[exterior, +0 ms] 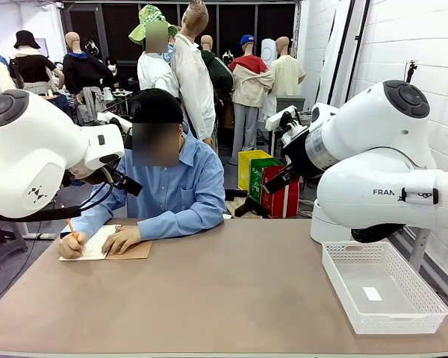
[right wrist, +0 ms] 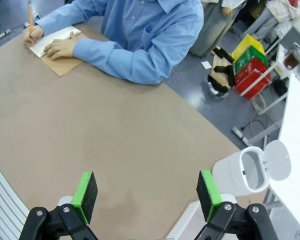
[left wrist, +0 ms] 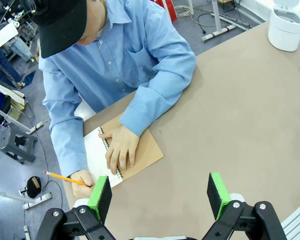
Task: Sort the paper based on its condition.
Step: If a person hands you a paper, place it in the Organizing basket , and if it's crumpled, put it in the Trash can.
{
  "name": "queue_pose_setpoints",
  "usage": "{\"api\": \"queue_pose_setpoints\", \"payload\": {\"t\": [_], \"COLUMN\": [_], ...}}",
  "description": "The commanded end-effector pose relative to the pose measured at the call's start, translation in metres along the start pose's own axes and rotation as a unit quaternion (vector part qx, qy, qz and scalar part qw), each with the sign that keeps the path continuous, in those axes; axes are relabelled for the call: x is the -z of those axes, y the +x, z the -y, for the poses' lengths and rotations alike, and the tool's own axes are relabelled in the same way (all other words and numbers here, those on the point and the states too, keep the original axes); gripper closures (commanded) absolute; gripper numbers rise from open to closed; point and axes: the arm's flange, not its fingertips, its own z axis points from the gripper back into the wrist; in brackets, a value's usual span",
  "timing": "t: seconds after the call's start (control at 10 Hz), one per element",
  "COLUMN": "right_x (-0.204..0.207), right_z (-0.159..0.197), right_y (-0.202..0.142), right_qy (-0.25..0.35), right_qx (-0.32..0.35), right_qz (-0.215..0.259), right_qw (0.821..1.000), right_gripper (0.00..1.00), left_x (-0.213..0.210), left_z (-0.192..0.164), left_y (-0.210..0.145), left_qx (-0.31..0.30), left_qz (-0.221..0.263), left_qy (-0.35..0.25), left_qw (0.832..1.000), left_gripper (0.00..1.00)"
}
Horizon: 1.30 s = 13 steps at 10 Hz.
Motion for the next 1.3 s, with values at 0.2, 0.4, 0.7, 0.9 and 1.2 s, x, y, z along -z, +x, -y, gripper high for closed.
{"api": "queue_pose_setpoints", "payload": {"t": [0.2, 0.4, 0.7, 0.9, 1.2], "right_x": [0.0002, 0.0002, 0.0002, 0.0002, 0.0002], "right_z": [-0.001, -0.001, -0.001, -0.001, -0.001], "right_y": [0.0001, 0.0001, 0.0001, 0.0001, 0.0001], "right_qy": [-0.002, -0.002, -0.002, -0.002, -0.002], "right_qx": [-0.001, -0.001, -0.001, -0.001, -0.001], "right_qz": [-0.001, -0.001, -0.001, -0.001, -0.001], "right_qw": [1.0, 1.0, 1.0, 1.0, 1.0], "right_gripper": [0.0, 0.0, 0.0, 0.0, 0.0], "left_x": [0.0007, 0.0007, 0.0007, 0.0007, 0.0007], "left_z": [-0.001, -0.001, -0.001, -0.001, -0.001], "left_y": [0.0005, 0.0005, 0.0005, 0.0005, 0.0005], "left_qx": [0.006, 0.006, 0.006, 0.006, 0.006], "left_qz": [0.002, 0.002, 0.002, 0.002, 0.002], "left_qy": [0.003, 0.003, 0.003, 0.003, 0.003], "left_qw": [1.0, 1.0, 1.0, 1.0, 1.0], "left_gripper": [0.0, 0.0, 0.0, 0.0, 0.0]}}
